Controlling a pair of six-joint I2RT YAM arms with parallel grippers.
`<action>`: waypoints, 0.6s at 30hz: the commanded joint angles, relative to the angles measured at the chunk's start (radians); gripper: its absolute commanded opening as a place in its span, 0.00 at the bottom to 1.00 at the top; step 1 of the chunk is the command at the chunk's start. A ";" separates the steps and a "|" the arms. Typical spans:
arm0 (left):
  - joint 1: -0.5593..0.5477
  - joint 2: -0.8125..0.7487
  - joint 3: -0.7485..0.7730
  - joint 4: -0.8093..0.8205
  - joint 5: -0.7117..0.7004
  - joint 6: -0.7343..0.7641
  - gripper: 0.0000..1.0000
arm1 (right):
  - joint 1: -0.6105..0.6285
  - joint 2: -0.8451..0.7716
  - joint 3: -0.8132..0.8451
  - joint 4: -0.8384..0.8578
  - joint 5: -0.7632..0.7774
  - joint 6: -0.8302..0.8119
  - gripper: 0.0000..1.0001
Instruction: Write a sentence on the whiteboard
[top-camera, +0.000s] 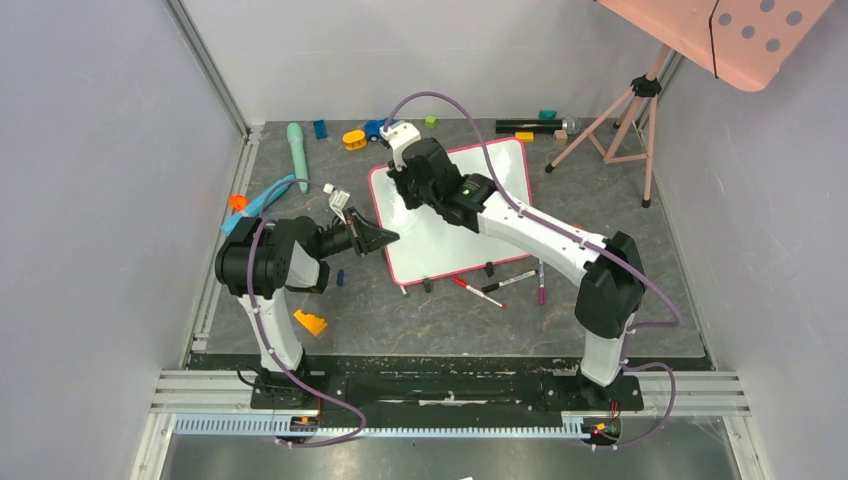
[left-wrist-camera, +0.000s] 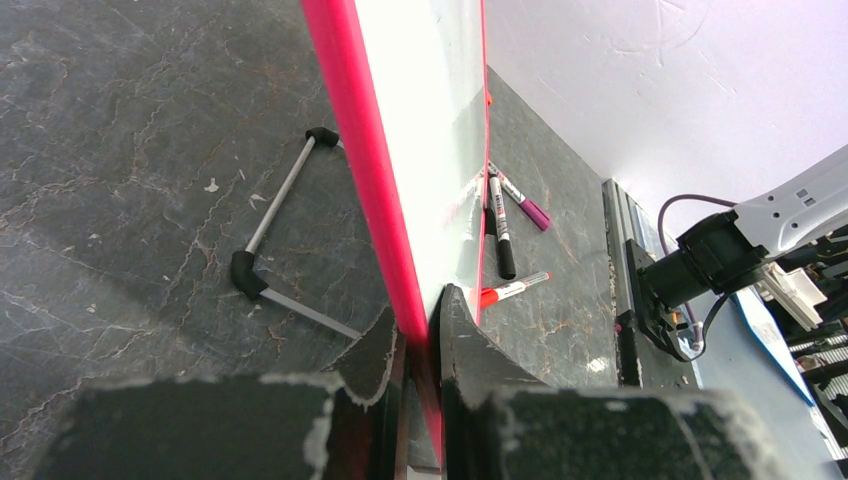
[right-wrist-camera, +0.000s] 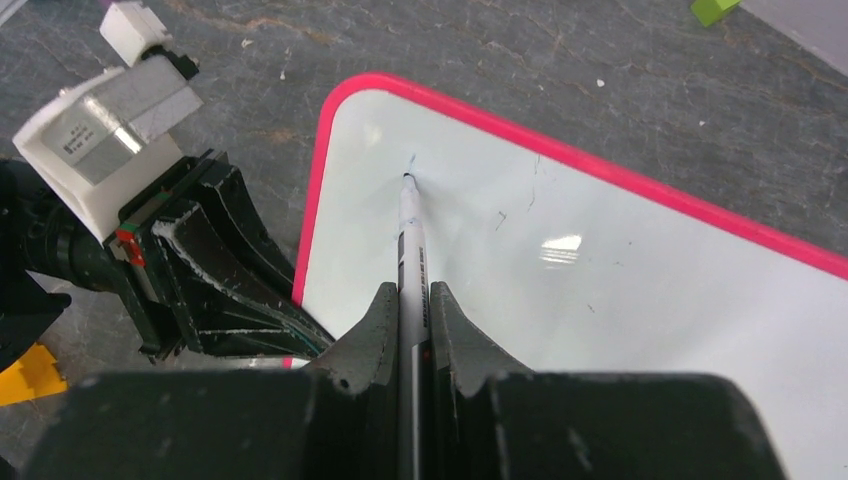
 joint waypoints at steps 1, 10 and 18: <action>0.006 0.068 -0.022 0.027 -0.040 0.275 0.04 | -0.011 -0.034 -0.055 -0.003 0.006 0.015 0.00; 0.006 0.068 -0.024 0.027 -0.040 0.275 0.04 | -0.010 -0.070 -0.139 -0.001 -0.018 0.033 0.00; 0.006 0.067 -0.025 0.027 -0.042 0.274 0.04 | -0.018 -0.086 -0.092 0.005 -0.075 0.031 0.00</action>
